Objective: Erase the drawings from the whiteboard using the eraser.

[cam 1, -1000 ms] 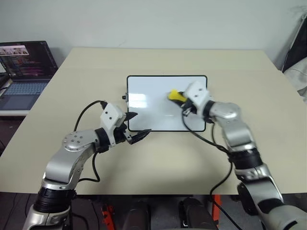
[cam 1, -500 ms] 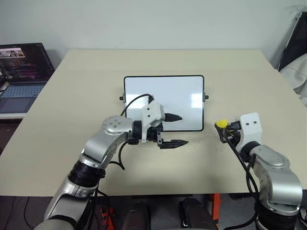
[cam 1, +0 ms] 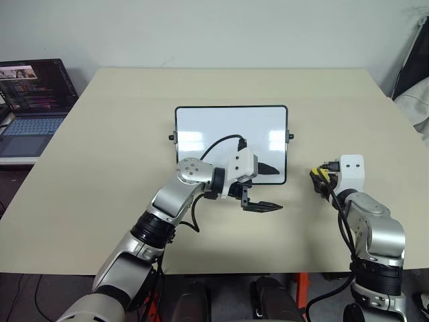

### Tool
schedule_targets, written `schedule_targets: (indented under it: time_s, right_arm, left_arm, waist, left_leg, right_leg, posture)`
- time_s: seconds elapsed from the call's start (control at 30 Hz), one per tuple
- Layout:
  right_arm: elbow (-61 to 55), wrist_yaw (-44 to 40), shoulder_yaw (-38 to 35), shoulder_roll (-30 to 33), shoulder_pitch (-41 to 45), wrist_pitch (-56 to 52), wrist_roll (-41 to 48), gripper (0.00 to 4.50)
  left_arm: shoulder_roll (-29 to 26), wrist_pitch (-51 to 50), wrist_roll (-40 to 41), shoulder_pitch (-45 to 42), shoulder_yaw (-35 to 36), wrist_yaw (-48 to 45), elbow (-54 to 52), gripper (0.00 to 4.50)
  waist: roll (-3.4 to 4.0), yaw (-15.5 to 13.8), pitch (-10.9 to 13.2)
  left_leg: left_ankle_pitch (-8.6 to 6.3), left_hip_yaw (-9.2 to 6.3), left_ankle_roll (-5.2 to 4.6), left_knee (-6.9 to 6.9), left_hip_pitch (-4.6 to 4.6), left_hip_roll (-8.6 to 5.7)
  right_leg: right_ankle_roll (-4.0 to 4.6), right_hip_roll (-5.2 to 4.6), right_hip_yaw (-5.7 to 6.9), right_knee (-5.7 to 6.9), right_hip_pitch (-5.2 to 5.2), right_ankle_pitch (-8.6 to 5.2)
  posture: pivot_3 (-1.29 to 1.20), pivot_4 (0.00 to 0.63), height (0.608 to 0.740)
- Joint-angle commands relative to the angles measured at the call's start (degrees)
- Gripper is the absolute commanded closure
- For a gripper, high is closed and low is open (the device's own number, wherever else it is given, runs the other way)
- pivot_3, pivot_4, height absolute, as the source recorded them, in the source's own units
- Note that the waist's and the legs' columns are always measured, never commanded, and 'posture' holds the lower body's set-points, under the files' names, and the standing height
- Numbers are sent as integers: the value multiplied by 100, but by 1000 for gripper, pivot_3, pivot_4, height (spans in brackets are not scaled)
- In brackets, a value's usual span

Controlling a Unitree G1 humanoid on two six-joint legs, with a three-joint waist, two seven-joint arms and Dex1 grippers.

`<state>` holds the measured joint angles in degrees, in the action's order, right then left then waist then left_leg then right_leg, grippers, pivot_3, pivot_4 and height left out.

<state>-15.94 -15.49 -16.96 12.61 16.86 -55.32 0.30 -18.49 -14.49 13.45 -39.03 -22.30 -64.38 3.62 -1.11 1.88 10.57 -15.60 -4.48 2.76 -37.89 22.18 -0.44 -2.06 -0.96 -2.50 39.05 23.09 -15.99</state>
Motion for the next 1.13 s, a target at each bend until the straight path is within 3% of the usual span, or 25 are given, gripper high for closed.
schedule_targets:
  time_s: [0.03,0.13,0.27,0.43,0.67,0.8,0.97,1.13]
  right_arm:
    - [7,76,-146,96,77,216,208,986]
    - [-120,26,-17,254,14,438,264,14]
    - [-1013,-133,97,498,-208,708,439,14]
    - [-2159,-423,456,322,-961,1123,904,14]
    - [-1328,-803,823,3,-2618,3378,924,14]
    - [-1023,-700,445,-273,-2972,4564,1125,14]
    - [-989,-495,285,-398,-3199,4939,1264,14]
    - [-971,-402,285,-306,-3160,4726,1414,14]
  left_arm:
    - [76,62,-43,-25,16,56,-214,0]
    - [39,-67,33,88,148,125,-354,0]
    - [-380,-515,253,544,762,470,-808,0]
    - [-839,-1041,378,1872,2067,1619,-1743,0]
    - [168,-1575,528,3942,3225,3721,-3665,0]
    - [765,-790,-218,4582,3365,4816,-3549,0]
    - [1069,226,-995,5149,3178,5494,-3164,0]
    - [1295,462,-1066,5112,3405,5998,-2789,0]
  waist:
    - [0,2,0]
    - [1,7,0]
    - [4,44,-1]
    - [6,109,-2]
    - [-9,-53,-10]
    - [-3,-47,-8]
    - [-7,-37,-7]
    - [-7,-37,-7]
  left_leg:
    - [0,-1,0,0,0,0]
    - [0,-2,0,0,0,0]
    - [0,-7,0,2,1,3]
    - [-1,-14,-1,6,-1,15]
    - [-6,-15,-7,-3,-4,1]
    - [-8,-13,-7,-2,-35,5]
    - [-8,-13,-7,1,-106,12]
    - [-8,-11,-7,2,-112,11]
  right_leg:
    - [0,0,-1,0,0,0]
    - [0,0,-3,0,1,0]
    - [-1,0,-6,1,6,-1]
    - [-3,-10,-6,-1,7,-2]
    - [-14,-37,-4,-16,-15,-6]
    - [-13,-34,-7,-15,-37,-6]
    - [-36,-23,-10,-20,-111,-30]
    - [-35,-23,-12,-21,-115,-32]
  posture:
    - [0,150,740]
    - [0,150,740]
    - [0,150,740]
    - [0,150,740]
    - [0,150,740]
    - [0,150,740]
    - [0,150,740]
    - [0,150,740]
